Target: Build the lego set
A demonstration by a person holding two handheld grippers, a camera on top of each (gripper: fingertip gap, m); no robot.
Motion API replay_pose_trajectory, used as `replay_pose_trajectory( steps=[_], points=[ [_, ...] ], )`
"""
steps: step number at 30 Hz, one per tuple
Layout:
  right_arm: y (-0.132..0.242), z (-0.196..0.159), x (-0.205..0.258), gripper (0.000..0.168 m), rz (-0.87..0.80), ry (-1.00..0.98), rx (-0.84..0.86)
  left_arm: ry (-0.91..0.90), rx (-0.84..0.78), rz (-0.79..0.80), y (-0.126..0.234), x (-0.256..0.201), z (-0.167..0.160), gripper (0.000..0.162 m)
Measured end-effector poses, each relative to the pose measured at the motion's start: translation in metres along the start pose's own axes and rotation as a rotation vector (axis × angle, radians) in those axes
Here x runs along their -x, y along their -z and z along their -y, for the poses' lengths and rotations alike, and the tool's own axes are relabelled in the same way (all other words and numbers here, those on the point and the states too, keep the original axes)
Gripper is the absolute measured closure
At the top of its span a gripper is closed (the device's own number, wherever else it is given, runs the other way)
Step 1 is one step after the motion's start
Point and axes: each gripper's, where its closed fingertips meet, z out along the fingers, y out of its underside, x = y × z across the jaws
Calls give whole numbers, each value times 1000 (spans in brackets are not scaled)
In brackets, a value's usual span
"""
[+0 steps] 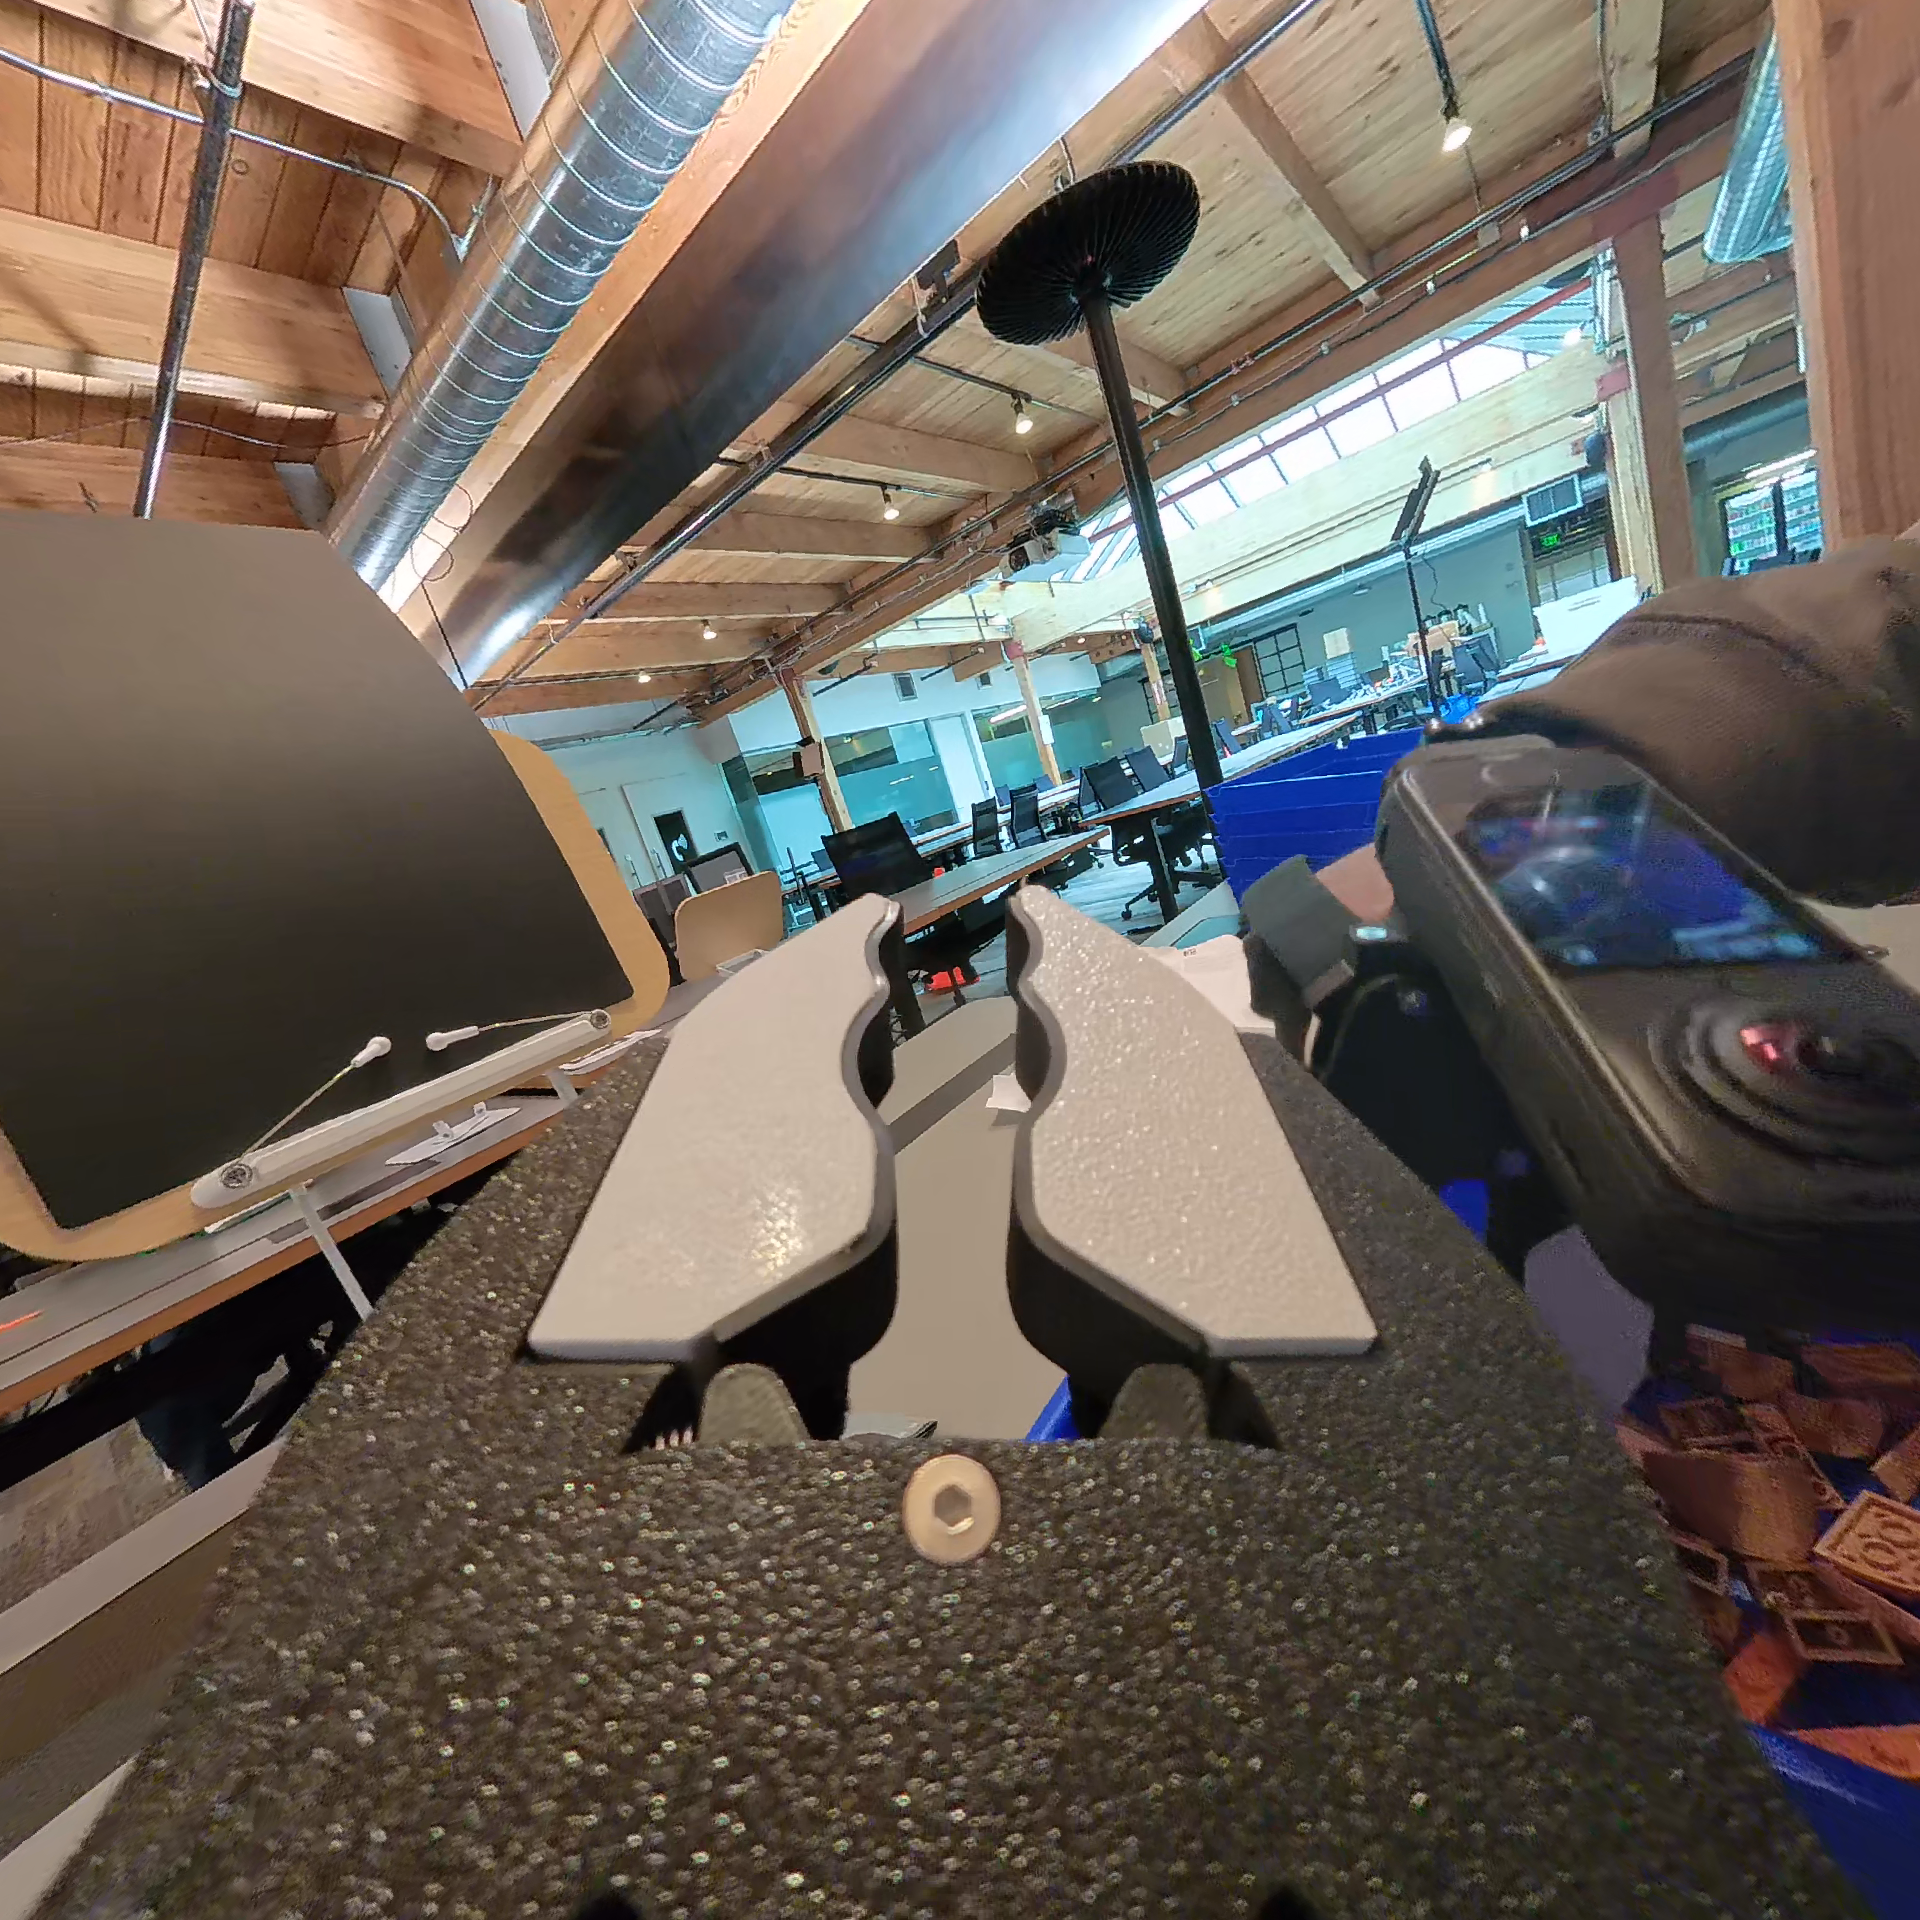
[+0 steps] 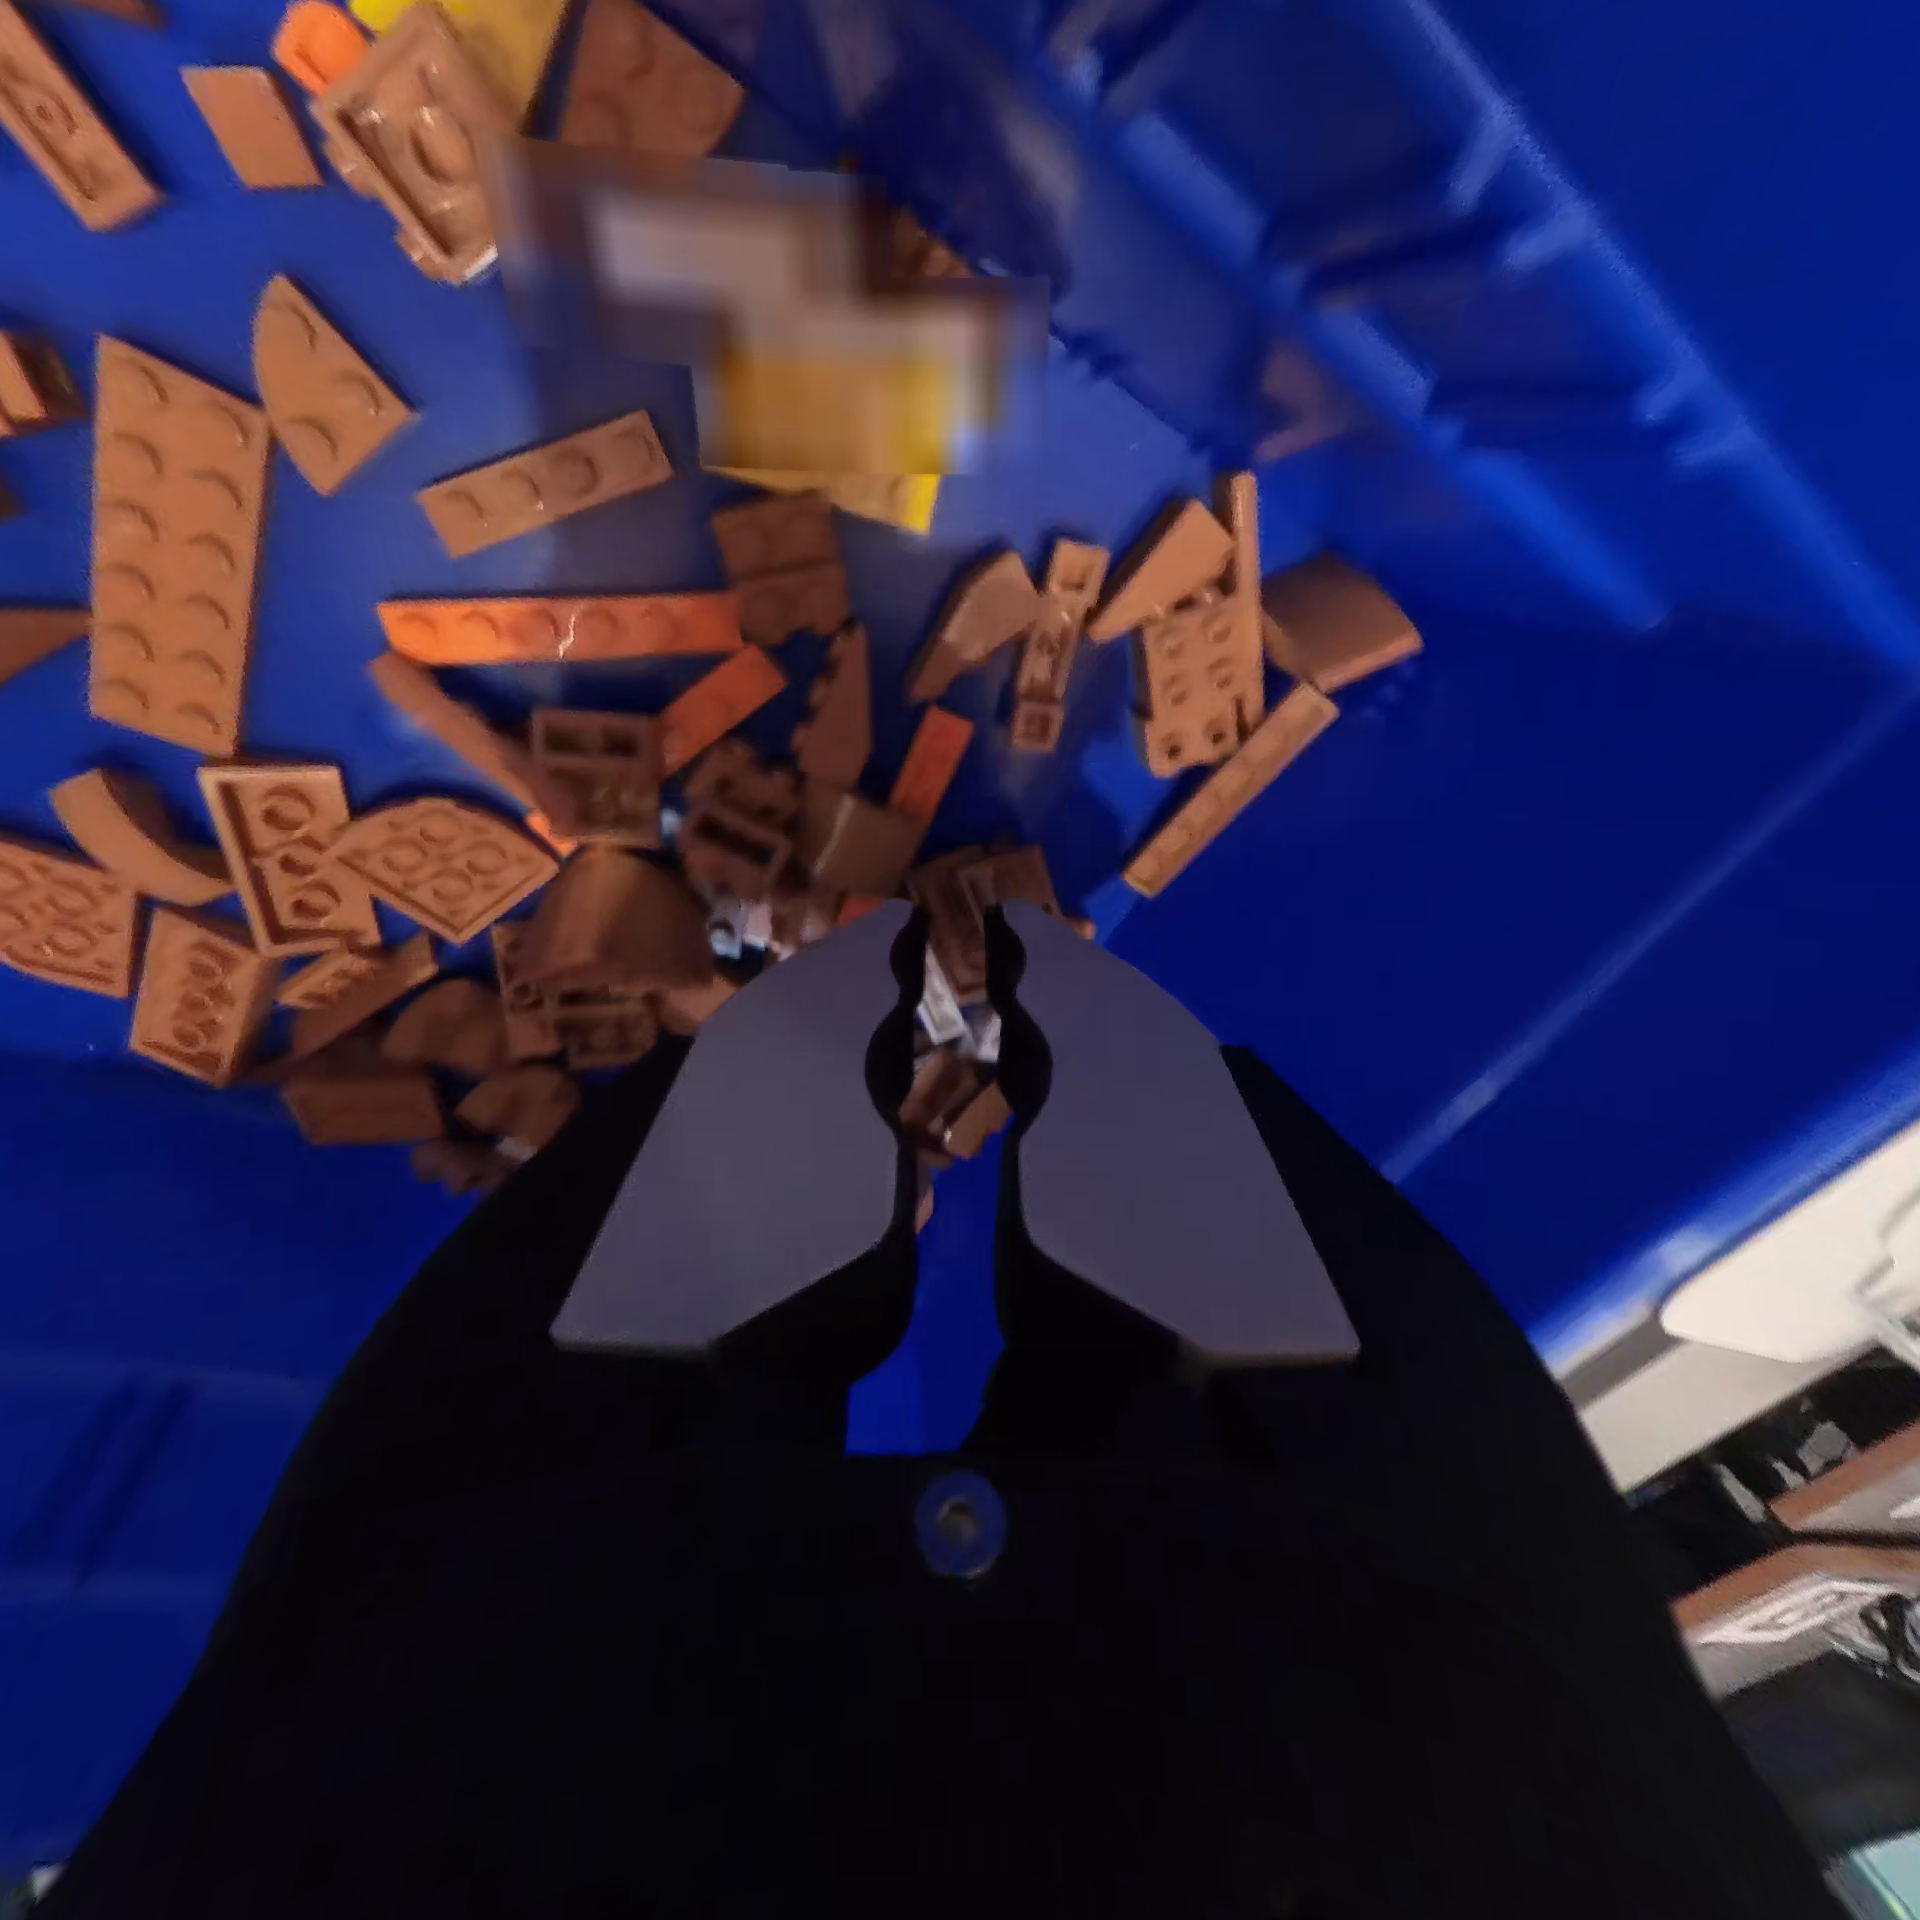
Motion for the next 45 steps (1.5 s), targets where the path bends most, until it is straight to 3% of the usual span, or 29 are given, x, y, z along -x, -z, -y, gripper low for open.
replay_pose_trajectory(
  steps=[9, 16, 26, 34, 38, 45],
  points=[
    [22, -18, -4, 156, -57, -115, -33, 5, 5, -11, -1, -3, -2, 144],
    [3, -22, 0, 157, -23, -114, 47, -5, 23, -26, -4, -9, -8, 144],
    [-11, 4, -3, 158, 6, -89, 2, -12, 23, -25, -2, -8, -7, 144],
    [13, -9, 1, 158, -28, -171, -53, -2, 22, -32, -1, -8, -6, 144],
    [28, -17, 5, 163, -50, -212, -84, 31, 94, -173, -5, -29, -17, 144],
    [40, -20, 9, 166, -88, -309, -205, -3, 123, -208, -6, -38, -23, 144]
  ],
)
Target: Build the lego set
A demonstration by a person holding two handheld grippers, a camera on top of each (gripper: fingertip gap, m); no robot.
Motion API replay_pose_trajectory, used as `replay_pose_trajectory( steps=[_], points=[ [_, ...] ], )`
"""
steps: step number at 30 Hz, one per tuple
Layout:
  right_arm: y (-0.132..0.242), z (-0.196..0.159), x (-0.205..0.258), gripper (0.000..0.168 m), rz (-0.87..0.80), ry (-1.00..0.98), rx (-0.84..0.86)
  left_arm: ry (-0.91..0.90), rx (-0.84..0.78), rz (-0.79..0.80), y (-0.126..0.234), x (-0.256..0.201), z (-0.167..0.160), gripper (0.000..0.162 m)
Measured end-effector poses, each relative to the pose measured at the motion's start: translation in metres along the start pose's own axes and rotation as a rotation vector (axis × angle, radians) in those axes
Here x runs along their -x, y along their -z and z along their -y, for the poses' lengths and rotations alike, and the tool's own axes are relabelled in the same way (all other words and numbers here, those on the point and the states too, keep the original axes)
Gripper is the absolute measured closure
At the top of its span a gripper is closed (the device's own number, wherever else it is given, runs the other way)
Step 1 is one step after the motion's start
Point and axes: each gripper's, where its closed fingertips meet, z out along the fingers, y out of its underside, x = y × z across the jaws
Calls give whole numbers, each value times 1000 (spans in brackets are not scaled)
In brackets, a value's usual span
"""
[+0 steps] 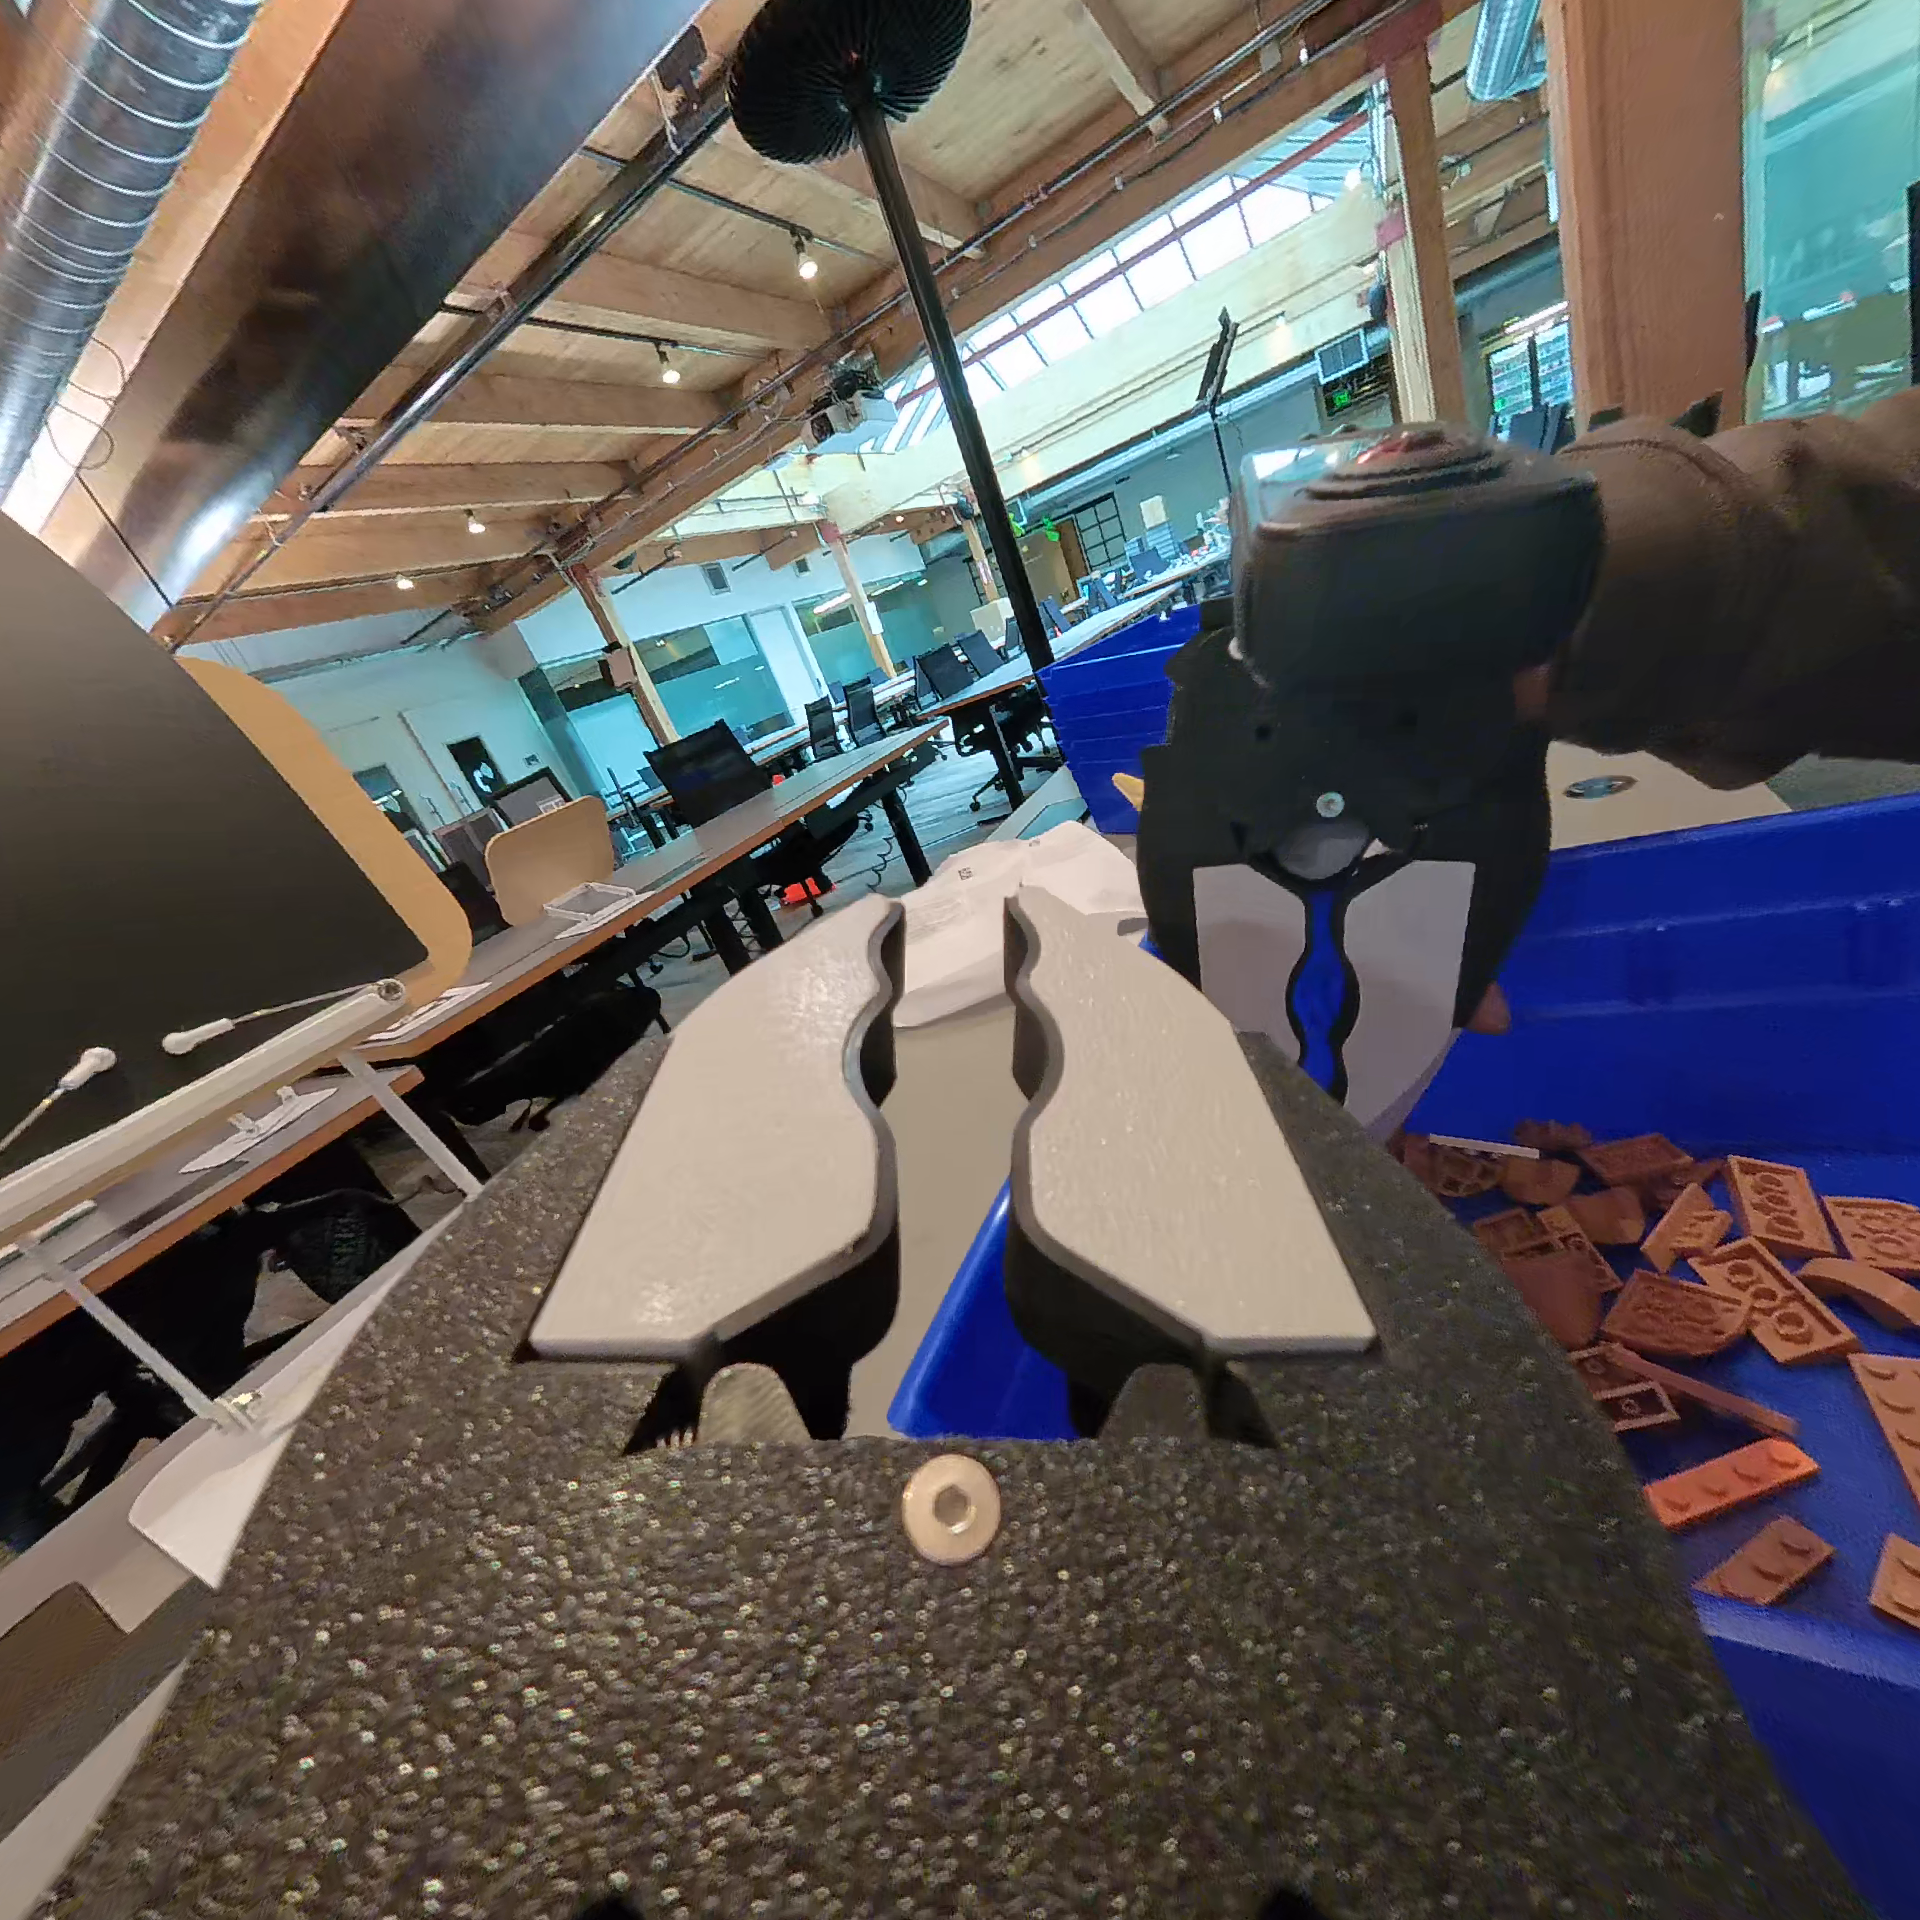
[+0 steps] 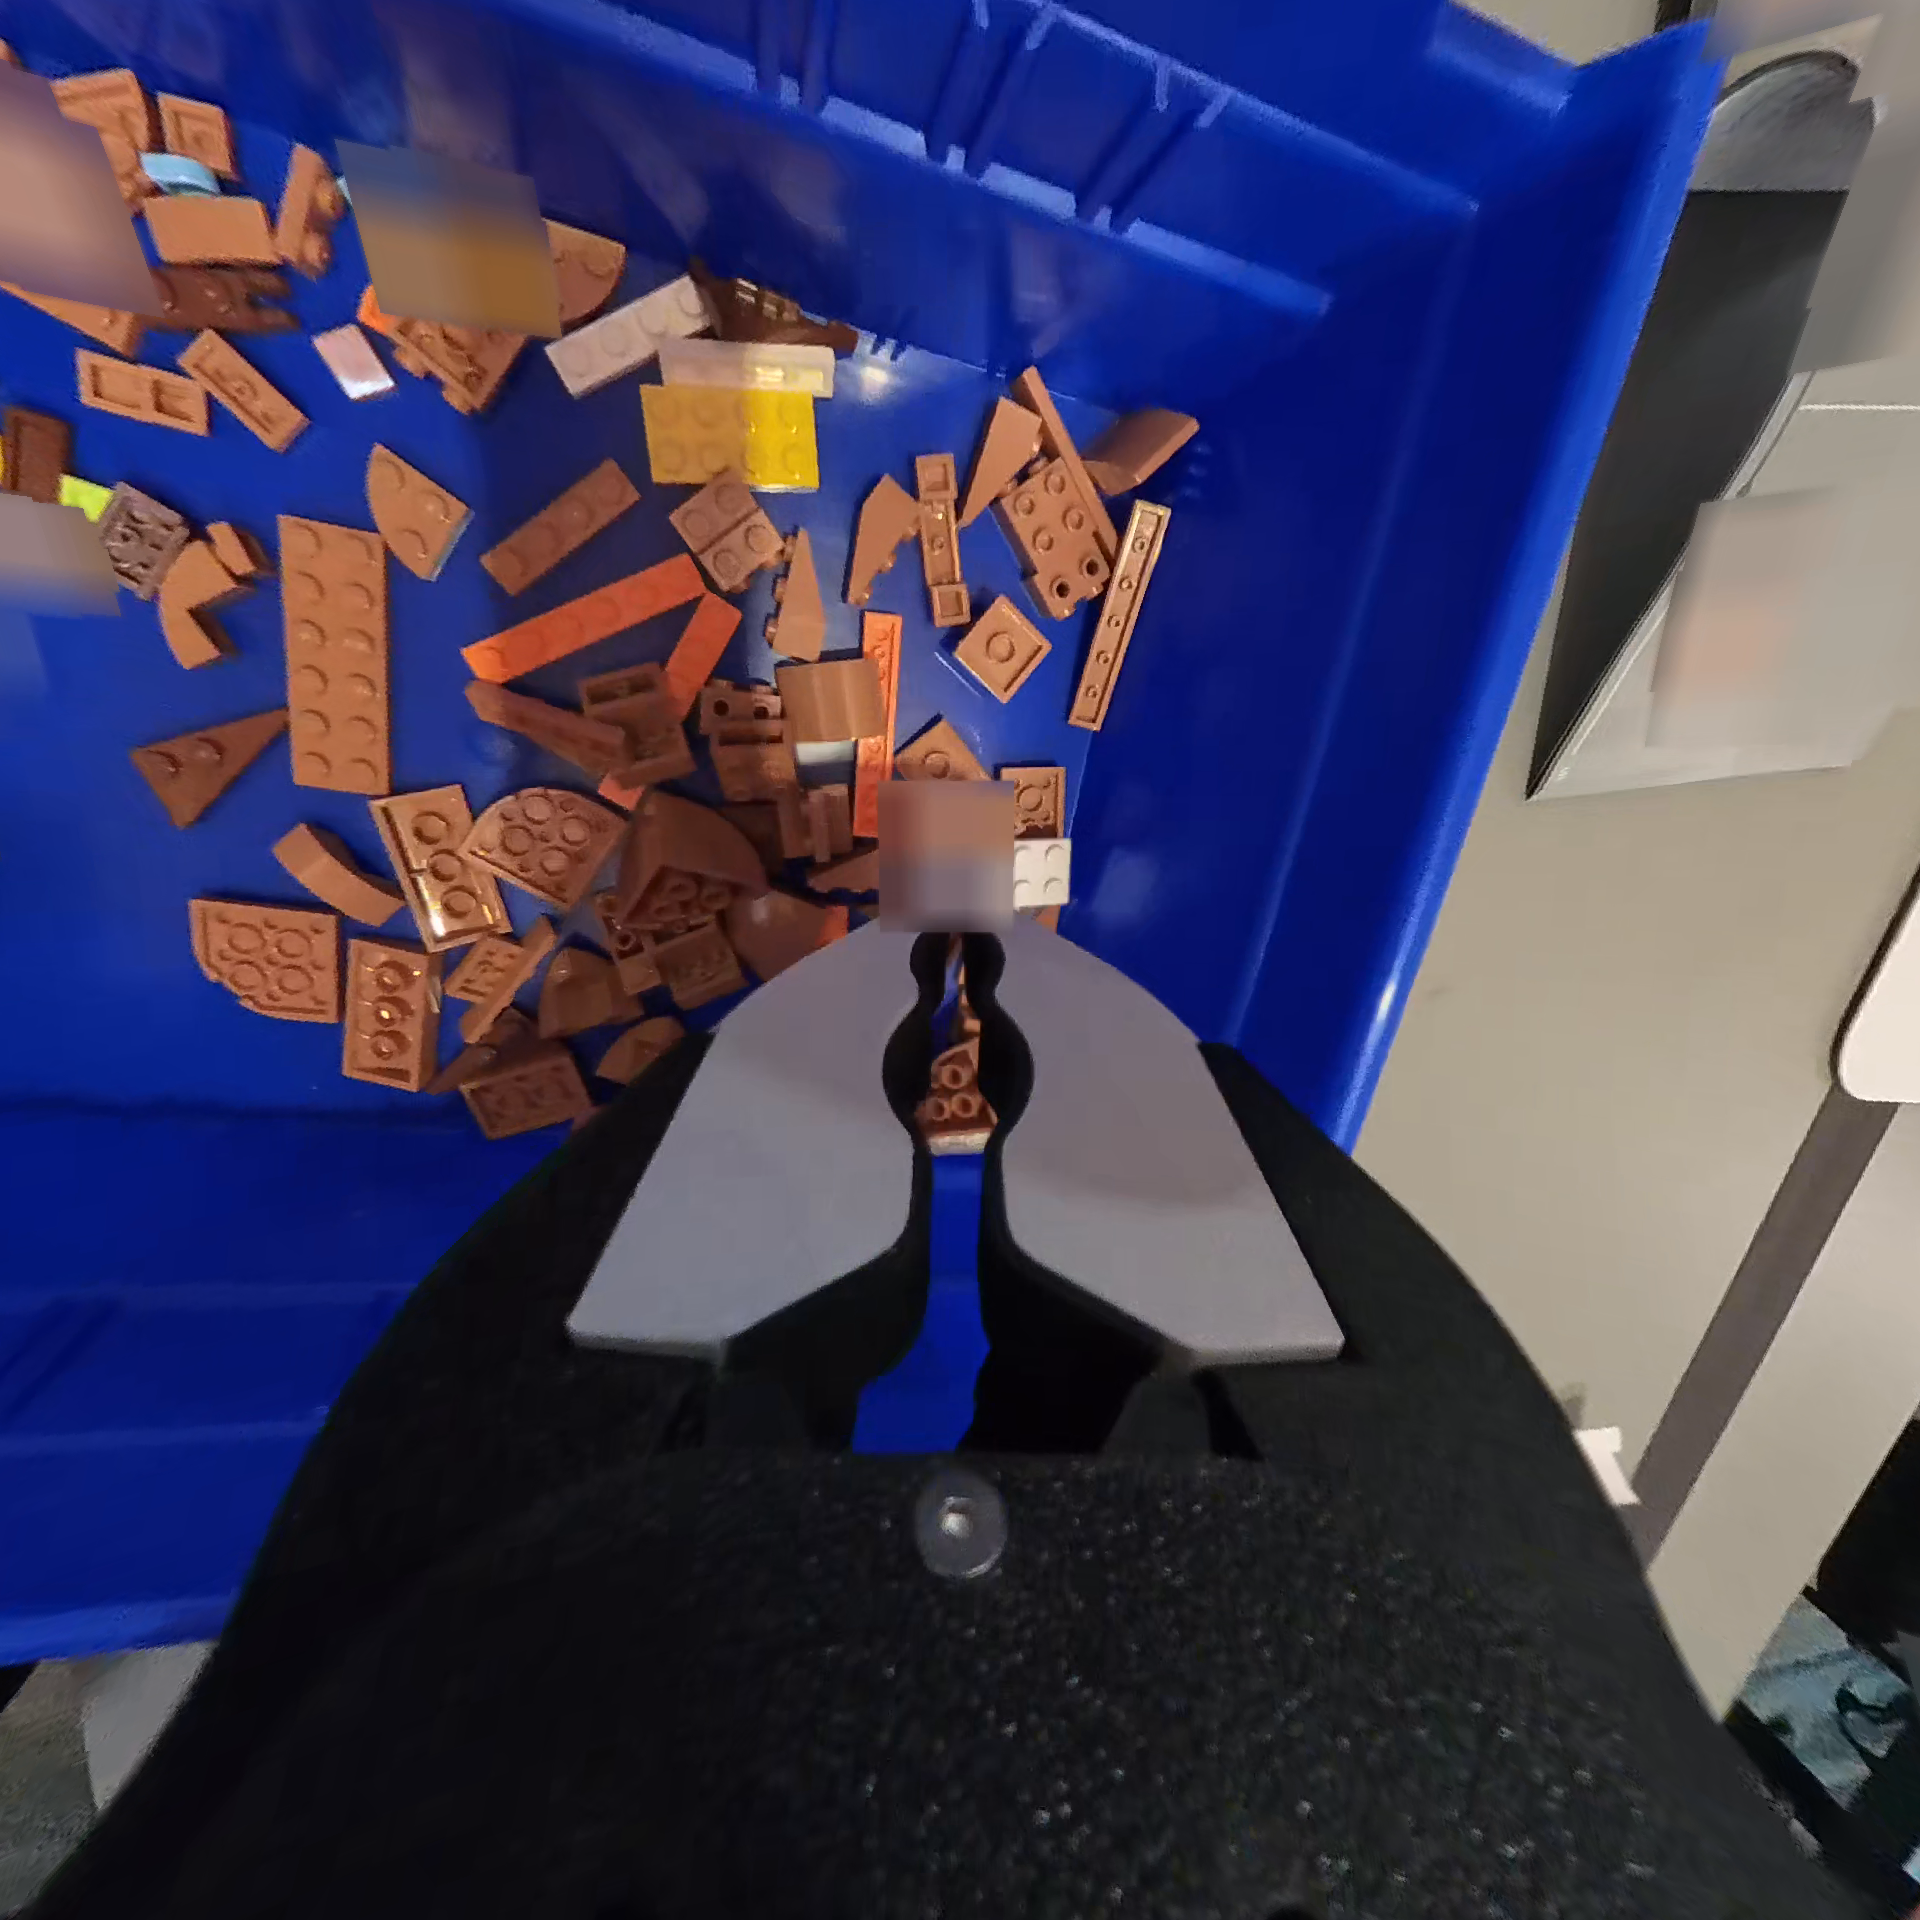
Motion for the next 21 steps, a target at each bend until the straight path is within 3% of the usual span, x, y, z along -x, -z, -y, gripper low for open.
replay_pose_trajectory(
  steps=[13, 21],
  points=[
    [-10, -2, -2, 165, -42, 15, 11, -29, 127, -198, -3, -34, -19, 149],
    [-17, 15, 14, 162, -38, 146, 20, -6, 137, -193, -5, -34, -25, 149]
  ],
)
